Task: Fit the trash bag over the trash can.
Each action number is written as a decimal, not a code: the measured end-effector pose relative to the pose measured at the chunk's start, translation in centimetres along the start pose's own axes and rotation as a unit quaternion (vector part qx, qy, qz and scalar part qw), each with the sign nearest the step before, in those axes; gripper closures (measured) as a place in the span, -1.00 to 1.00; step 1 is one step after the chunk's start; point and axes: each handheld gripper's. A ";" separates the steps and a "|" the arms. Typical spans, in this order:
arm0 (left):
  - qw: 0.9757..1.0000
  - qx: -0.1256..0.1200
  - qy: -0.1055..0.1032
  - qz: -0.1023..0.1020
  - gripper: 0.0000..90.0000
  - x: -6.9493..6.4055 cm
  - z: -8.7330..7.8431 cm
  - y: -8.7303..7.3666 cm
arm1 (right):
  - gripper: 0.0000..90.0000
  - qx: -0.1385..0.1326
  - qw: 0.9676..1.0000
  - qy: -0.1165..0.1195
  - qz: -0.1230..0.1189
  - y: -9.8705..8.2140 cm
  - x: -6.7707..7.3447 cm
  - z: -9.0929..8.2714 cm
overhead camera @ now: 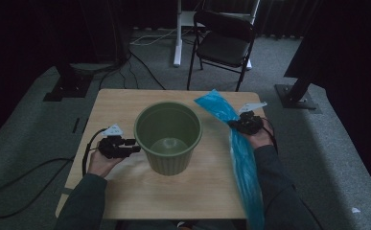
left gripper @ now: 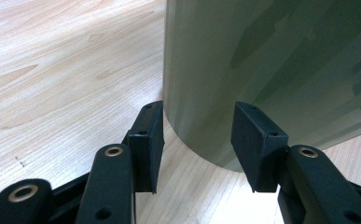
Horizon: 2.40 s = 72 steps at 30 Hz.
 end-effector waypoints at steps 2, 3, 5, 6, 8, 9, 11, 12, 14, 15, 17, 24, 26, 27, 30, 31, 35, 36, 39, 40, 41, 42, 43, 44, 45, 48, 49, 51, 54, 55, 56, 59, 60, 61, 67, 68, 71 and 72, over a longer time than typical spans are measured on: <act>1.000 0.000 0.001 0.000 0.20 0.0 0.0 0.0 | 0.99 -0.002 1.000 0.000 -0.002 0.2 0.1 -0.2; 1.000 -0.001 0.001 -0.002 0.20 0.1 0.0 0.0 | 0.99 -0.006 1.000 0.003 -0.007 0.7 0.2 -0.6; 1.000 -0.002 0.002 -0.002 0.20 0.2 0.1 0.0 | 0.99 -0.010 1.000 0.005 -0.016 1.2 0.4 -1.0; 1.000 -0.002 0.003 -0.003 0.20 0.2 0.1 0.0 | 0.99 -0.013 1.000 0.006 -0.019 1.4 0.5 -1.2; 1.000 -0.002 0.004 -0.003 0.20 0.3 0.1 0.1 | 0.99 -0.017 0.999 0.009 -0.027 1.9 0.7 -1.7; 1.000 -0.003 0.006 -0.002 0.20 0.3 0.2 0.1 | 0.99 -0.018 0.999 0.010 -0.030 2.1 0.9 -1.9; 1.000 -0.003 0.011 0.003 0.20 0.2 0.4 0.2 | 0.99 -0.020 0.999 0.012 -0.036 2.6 1.1 -2.3; 1.000 -0.003 0.011 0.005 0.20 0.2 0.4 0.3 | 0.99 -0.019 0.999 0.014 -0.039 2.8 1.3 -2.4; 1.000 -0.003 0.011 0.005 0.20 0.2 0.4 0.3 | 0.99 -0.020 0.999 0.015 -0.044 3.1 1.4 -2.6; 1.000 0.001 0.015 0.008 0.22 0.2 0.7 0.4 | 0.99 -0.020 0.998 0.017 -0.054 3.5 1.7 -3.0; 1.000 0.000 0.016 0.008 0.22 0.4 0.8 0.4 | 0.99 -0.024 0.998 0.021 -0.055 3.9 1.9 -3.3; 0.999 -0.005 0.032 0.007 0.22 0.7 1.4 0.7 | 0.99 -0.038 0.996 0.031 -0.069 5.1 2.5 -4.3; 0.999 -0.005 0.035 0.005 0.22 0.8 1.5 0.7 | 0.99 -0.041 0.996 0.037 -0.071 5.3 2.6 -4.6; 0.999 -0.004 0.037 0.005 0.22 0.9 1.6 0.8 | 0.99 -0.042 0.996 0.039 -0.074 5.5 2.7 -4.7; 0.999 -0.007 0.040 0.003 0.22 1.0 1.8 0.8 | 0.99 -0.045 0.995 0.047 -0.081 5.8 3.0 -5.0; 0.999 -0.008 0.040 0.001 0.22 1.1 1.9 0.9 | 0.99 -0.047 0.994 0.049 -0.080 5.9 3.2 -5.1; 0.999 -0.013 0.040 -0.002 0.22 1.1 1.9 0.9 | 0.99 -0.058 0.993 0.062 -0.088 6.5 3.6 -5.5; 0.999 -0.013 0.040 -0.002 0.23 1.1 1.9 0.9 | 0.99 -0.060 0.992 0.065 -0.090 6.6 3.8 -5.7; 0.999 -0.014 0.038 -0.002 0.23 1.1 1.8 0.9 | 0.99 -0.066 0.990 0.074 -0.098 7.0 4.2 -6.0; 0.999 -0.015 0.037 -0.002 0.23 1.1 1.8 0.9 | 0.99 -0.067 0.990 0.076 -0.100 7.1 4.4 -6.1; 0.999 -0.015 0.037 -0.001 0.23 1.0 1.8 1.0 | 0.99 -0.068 0.989 0.080 -0.102 7.2 4.5 -6.2; 0.999 -0.014 0.036 0.000 0.23 1.0 1.8 1.0 | 0.99 -0.069 0.989 0.082 -0.104 7.3 4.7 -6.2; 0.999 -0.015 0.034 0.002 0.23 0.9 1.9 1.0 | 0.99 -0.072 0.988 0.086 -0.107 7.5 4.9 -6.3; 0.999 -0.014 0.032 0.002 0.23 0.9 1.9 1.0 | 0.99 -0.072 0.987 0.089 -0.110 7.5 5.0 -6.4; 0.999 -0.014 0.031 0.003 0.23 0.8 1.9 1.0 | 0.99 -0.072 0.987 0.090 -0.114 7.6 5.3 -6.4; 0.999 -0.013 0.029 0.004 0.23 0.7 2.0 1.1 | 0.99 -0.074 0.985 0.099 -0.124 7.7 5.9 -6.5; 1.000 -0.013 0.028 0.005 0.23 0.7 2.0 1.1 | 0.99 -0.074 0.984 0.102 -0.127 7.7 6.0 -6.5; 1.000 -0.013 0.028 0.005 0.23 0.7 2.0 1.1 | 0.99 -0.073 0.983 0.105 -0.130 7.7 6.2 -6.5; 1.000 -0.013 0.028 0.005 0.23 0.7 2.0 1.1 | 0.99 -0.069 0.980 0.121 -0.142 7.8 7.0 -6.5; 1.000 -0.013 0.028 0.005 0.23 0.7 2.0 1.1 | 0.99 -0.069 0.980 0.121 -0.142 7.8 7.0 -6.5; 1.000 -0.013 0.027 0.005 0.23 0.7 2.0 1.1 | 0.99 -0.066 0.979 0.131 -0.145 7.9 7.2 -6.4; 1.000 -0.015 0.027 0.004 0.23 0.7 1.9 1.1 | 0.99 -0.060 0.976 0.142 -0.156 7.9 7.7 -6.3; 1.000 -0.017 0.025 0.004 0.23 0.7 1.9 1.1 | 0.99 -0.058 0.975 0.145 -0.159 7.9 7.8 -6.2; 1.000 -0.017 0.025 0.004 0.23 0.7 1.9 1.1 | 0.99 -0.056 0.974 0.149 -0.162 7.9 8.0 -6.2; 1.000 -0.017 0.025 0.004 0.23 0.7 1.9 1.1 | 0.99 -0.043 0.970 0.162 -0.179 7.8 9.0 -6.0; 1.000 -0.017 0.025 0.003 0.23 0.7 1.9 1.1 | 0.99 -0.042 0.968 0.167 -0.185 7.8 9.2 -5.9; 1.000 -0.017 0.025 0.004 0.23 0.7 1.9 1.1 | 0.99 -0.032 0.962 0.184 -0.197 7.9 10.0 -5.7; 1.000 -0.017 0.025 0.004 0.23 0.7 1.9 1.1 | 0.99 -0.028 0.961 0.189 -0.200 8.0 10.1 -5.6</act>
Point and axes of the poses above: each handheld gripper's, and its own axes: z roughly forward along the jaws, y roughly out of its top, x roughly to its left, and after that the axes turned 5 degrees about -x, right-handed
